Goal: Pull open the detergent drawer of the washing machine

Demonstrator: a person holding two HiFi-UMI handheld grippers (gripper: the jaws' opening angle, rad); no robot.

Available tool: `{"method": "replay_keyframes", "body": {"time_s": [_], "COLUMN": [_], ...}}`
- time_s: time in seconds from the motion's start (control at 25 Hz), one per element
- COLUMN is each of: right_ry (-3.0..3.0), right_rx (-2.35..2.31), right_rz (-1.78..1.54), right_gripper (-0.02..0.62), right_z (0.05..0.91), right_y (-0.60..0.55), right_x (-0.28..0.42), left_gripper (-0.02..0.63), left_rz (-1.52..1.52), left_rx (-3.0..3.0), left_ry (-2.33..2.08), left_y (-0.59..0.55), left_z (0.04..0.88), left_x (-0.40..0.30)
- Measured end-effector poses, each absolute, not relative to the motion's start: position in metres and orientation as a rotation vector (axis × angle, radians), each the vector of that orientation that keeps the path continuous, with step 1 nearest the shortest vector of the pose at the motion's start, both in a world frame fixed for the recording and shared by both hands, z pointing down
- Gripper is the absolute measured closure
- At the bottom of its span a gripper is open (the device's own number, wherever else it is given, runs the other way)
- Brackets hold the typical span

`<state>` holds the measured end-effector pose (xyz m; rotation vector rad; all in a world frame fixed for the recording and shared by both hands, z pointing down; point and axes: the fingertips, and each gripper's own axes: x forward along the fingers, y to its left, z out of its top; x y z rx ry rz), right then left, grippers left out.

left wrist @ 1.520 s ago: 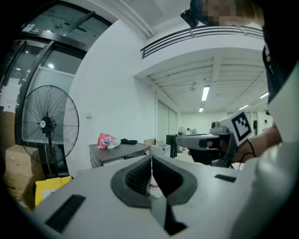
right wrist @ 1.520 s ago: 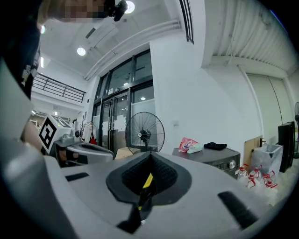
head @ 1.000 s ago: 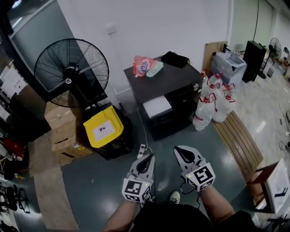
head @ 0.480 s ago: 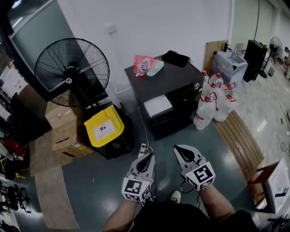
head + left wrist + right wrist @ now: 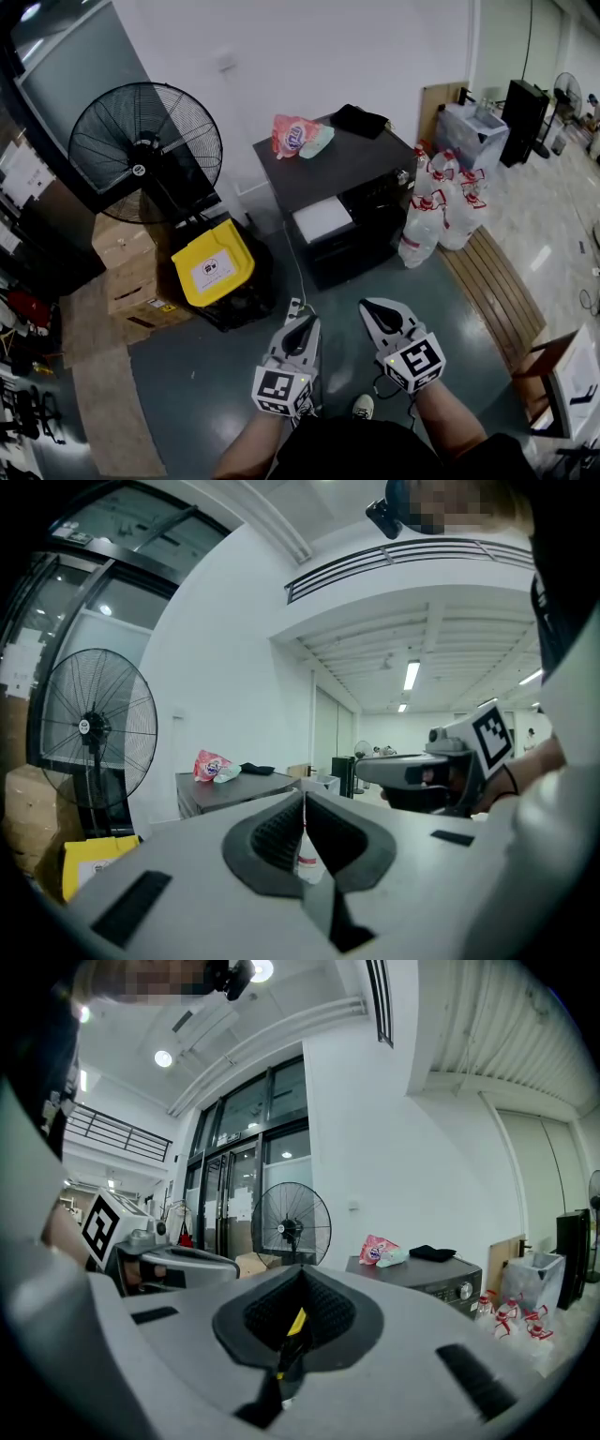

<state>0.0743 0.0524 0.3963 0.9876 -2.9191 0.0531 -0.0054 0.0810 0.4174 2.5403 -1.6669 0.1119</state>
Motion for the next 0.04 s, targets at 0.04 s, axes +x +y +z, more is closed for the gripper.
{"method": "replay_keyframes", "body": {"time_s": [0.04], "right_ry": [-2.918], "right_rx": [0.988], "right_rz": [0.053], "right_gripper": [0.594], "right_z": [0.3964], "right_y": [0.0524], "right_x": [0.0750], "left_gripper": [0.597], "left_rz": [0.111], "left_rx": [2.541], "left_ry": [-1.665], "left_y": [0.0811], "left_z": [0.4177], "left_x": [-0.0047]}}
